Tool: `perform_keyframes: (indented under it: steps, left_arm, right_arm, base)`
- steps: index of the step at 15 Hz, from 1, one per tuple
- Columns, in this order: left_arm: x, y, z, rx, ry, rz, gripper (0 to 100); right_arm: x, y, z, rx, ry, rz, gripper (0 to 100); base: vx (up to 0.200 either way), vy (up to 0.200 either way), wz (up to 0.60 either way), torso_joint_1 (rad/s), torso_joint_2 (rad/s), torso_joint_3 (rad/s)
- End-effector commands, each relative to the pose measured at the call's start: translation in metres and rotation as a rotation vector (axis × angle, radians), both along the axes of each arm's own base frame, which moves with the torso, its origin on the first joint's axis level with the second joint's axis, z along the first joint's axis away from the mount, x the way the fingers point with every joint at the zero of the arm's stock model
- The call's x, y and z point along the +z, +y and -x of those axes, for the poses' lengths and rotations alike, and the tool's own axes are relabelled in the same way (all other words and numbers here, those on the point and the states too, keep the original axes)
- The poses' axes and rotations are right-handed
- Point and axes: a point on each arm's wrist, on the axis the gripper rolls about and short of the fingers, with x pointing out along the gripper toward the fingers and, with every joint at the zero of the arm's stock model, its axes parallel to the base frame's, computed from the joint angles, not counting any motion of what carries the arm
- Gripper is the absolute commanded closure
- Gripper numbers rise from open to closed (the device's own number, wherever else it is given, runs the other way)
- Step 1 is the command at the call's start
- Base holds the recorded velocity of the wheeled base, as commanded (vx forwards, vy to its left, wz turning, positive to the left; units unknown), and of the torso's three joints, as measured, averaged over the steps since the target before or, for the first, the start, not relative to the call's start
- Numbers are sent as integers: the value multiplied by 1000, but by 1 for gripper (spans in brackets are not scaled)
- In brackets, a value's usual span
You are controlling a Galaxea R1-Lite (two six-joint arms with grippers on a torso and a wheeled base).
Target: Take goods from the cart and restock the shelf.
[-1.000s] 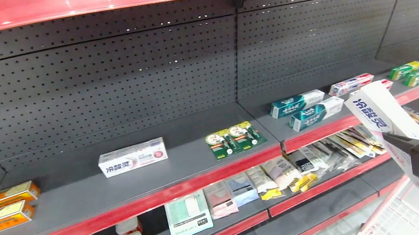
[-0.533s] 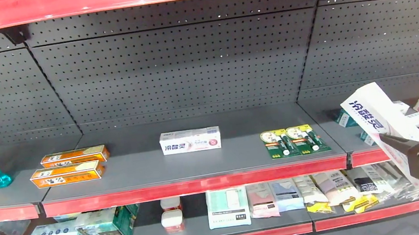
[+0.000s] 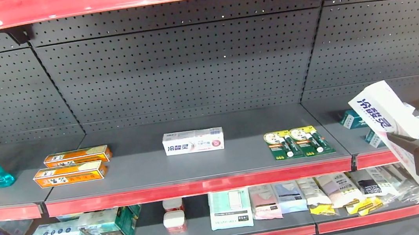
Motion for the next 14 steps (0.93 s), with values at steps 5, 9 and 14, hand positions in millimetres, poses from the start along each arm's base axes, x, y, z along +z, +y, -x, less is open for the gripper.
perform_keyframes:
  steps: [5, 9, 14]
  left_arm:
    - [1, -2, 0, -76, 5, -54, 0]
    - [0, -1, 0, -65, -1, -27, 0]
    - [0, -1, 0, -44, 0, 1, 0]
  right_arm:
    - [16, -3, 25, 22, -118, -86, 100]
    - [9, -7, 32, -4, -100, -79, 100]
    - [4, -7, 33, -4, -85, -73, 100]
  base:
    - [0, 0, 0, 0, 0, 0]
    - [0, 0, 0, 0, 0, 0]
    - [0, 0, 0, 0, 0, 0]
